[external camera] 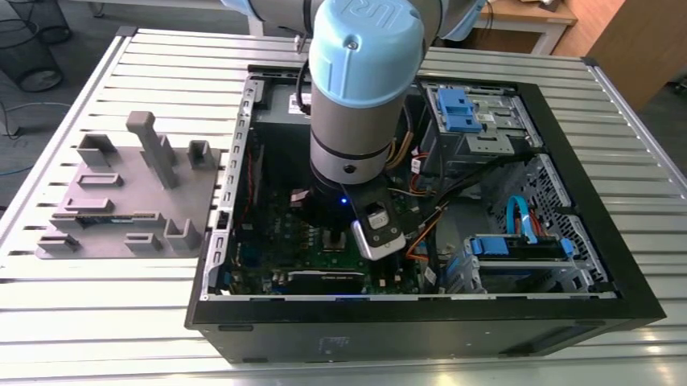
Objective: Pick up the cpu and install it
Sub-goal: 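Place the cpu into insertion slot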
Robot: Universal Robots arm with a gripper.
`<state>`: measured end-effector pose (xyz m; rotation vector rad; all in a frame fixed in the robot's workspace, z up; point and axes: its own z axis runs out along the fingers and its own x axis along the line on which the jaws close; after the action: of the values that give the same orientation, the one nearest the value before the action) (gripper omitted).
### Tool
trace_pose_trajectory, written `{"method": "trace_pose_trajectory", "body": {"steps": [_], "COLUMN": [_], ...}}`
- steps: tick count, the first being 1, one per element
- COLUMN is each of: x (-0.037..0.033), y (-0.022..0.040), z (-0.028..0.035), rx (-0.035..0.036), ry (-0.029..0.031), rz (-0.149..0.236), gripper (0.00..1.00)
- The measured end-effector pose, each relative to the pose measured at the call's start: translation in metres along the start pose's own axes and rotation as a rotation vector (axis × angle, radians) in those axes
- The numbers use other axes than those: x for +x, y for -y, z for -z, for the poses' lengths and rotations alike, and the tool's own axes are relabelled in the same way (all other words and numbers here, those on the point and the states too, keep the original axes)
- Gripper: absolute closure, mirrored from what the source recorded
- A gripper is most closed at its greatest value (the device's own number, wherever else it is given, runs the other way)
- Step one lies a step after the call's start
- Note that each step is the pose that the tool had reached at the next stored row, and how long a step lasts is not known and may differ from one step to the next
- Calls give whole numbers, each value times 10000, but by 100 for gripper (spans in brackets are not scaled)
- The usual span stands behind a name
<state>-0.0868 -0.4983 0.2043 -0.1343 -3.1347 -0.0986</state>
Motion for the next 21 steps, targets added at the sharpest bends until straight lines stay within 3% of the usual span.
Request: {"method": "trace_pose_trajectory", "body": {"steps": [11,13,21], "x": [0,0,0], "y": [-1,-3,-4], "z": [10,43,67], "rx": [1,0,1], "ry": [0,0,0], "rz": [0,0,0], "gripper": [89,89,89]}}
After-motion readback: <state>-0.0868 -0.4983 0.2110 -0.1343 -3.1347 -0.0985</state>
